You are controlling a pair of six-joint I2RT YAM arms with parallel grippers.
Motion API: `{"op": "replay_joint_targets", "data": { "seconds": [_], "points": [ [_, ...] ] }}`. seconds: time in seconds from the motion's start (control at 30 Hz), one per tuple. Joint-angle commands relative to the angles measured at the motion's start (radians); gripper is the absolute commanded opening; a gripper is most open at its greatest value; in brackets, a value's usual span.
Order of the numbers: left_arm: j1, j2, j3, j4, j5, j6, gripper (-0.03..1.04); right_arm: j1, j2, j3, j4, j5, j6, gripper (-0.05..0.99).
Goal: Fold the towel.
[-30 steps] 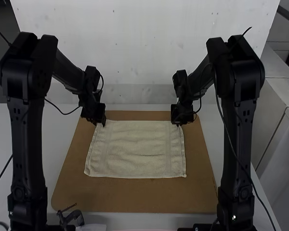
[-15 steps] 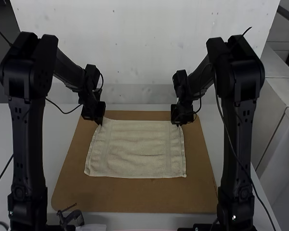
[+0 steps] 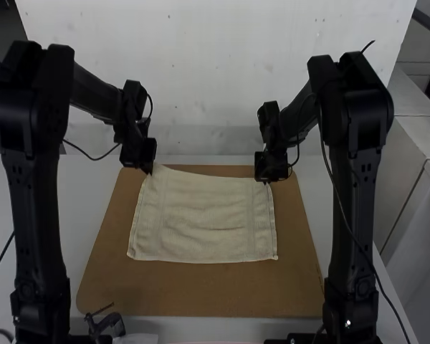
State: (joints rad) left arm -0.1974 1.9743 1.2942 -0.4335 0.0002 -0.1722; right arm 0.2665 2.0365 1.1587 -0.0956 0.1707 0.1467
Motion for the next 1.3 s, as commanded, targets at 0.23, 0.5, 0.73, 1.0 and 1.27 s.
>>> {"op": "replay_joint_targets", "data": {
  "seconds": [0.23,0.5,0.73,1.0,1.27],
  "points": [
    [0.006,-0.134,0.048,-0.013,-0.006,-0.032,0.01,-0.027,-0.145,0.029,0.102,0.036,0.013,0.01],
    [0.0,-0.146,0.042,-0.011,-0.008,-0.049,0.01,-0.016,-0.208,0.019,0.134,0.033,0.007,0.01],
    [-0.002,-0.17,0.013,0.001,-0.014,-0.046,0.01,-0.027,-0.225,-0.056,0.16,0.03,-0.001,0.01],
    [-0.016,-0.255,-0.121,-0.001,-0.016,-0.041,0.01,-0.024,-0.314,-0.145,0.111,-0.007,-0.03,0.01],
    [-0.039,-0.413,-0.289,-0.008,-0.049,-0.01,0.01,-0.023,-0.389,-0.261,0.03,-0.016,-0.095,0.01]
  ]
}}
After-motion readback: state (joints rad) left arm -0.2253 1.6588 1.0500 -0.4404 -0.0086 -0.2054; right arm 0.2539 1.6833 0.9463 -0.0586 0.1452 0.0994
